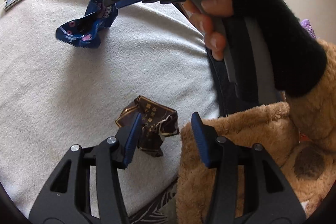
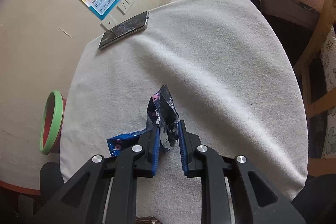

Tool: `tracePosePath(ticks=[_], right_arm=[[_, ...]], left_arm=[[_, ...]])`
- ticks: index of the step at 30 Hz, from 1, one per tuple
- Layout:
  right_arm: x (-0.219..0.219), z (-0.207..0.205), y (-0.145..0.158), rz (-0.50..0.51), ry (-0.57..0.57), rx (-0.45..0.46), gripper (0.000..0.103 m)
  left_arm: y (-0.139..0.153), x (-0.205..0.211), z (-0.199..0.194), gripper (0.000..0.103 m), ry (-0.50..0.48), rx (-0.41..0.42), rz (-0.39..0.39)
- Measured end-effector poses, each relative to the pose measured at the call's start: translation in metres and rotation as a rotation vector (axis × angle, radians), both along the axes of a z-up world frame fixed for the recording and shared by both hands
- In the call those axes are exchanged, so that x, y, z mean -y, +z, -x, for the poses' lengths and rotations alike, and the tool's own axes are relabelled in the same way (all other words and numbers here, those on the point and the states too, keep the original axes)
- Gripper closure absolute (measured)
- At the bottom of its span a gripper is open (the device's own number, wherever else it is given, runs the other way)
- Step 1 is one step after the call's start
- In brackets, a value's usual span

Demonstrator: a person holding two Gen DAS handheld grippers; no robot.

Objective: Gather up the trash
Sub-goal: 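Grasp the blue wrapper with the right tool while the left tool grasps the brown wrapper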

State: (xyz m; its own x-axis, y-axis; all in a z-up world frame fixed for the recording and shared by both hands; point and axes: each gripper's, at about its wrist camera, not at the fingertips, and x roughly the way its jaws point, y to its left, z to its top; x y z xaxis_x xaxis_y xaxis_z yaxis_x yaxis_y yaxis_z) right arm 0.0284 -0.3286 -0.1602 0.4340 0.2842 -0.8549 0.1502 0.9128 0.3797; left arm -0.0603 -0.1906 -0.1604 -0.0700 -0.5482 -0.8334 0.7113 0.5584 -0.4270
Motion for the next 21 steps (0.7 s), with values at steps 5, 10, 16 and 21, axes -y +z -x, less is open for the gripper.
tracePosePath(ticks=[5,10,16,21], right_arm=[[-0.009,-0.002,0.007,0.018,0.026,0.022,0.084],[-0.018,-0.003,0.009,0.033,0.048,0.032,0.084],[-0.022,-0.003,0.005,0.034,0.057,0.023,0.084],[-0.023,-0.004,0.003,0.034,0.060,0.023,0.084]], left_arm=[[0.000,0.011,-0.001,0.052,0.011,0.019,-0.023],[0.000,0.010,-0.001,0.045,0.023,0.033,-0.018],[0.001,-0.003,-0.009,0.032,0.099,0.051,-0.053],[-0.008,-0.015,-0.021,0.045,0.160,-0.018,-0.043]])
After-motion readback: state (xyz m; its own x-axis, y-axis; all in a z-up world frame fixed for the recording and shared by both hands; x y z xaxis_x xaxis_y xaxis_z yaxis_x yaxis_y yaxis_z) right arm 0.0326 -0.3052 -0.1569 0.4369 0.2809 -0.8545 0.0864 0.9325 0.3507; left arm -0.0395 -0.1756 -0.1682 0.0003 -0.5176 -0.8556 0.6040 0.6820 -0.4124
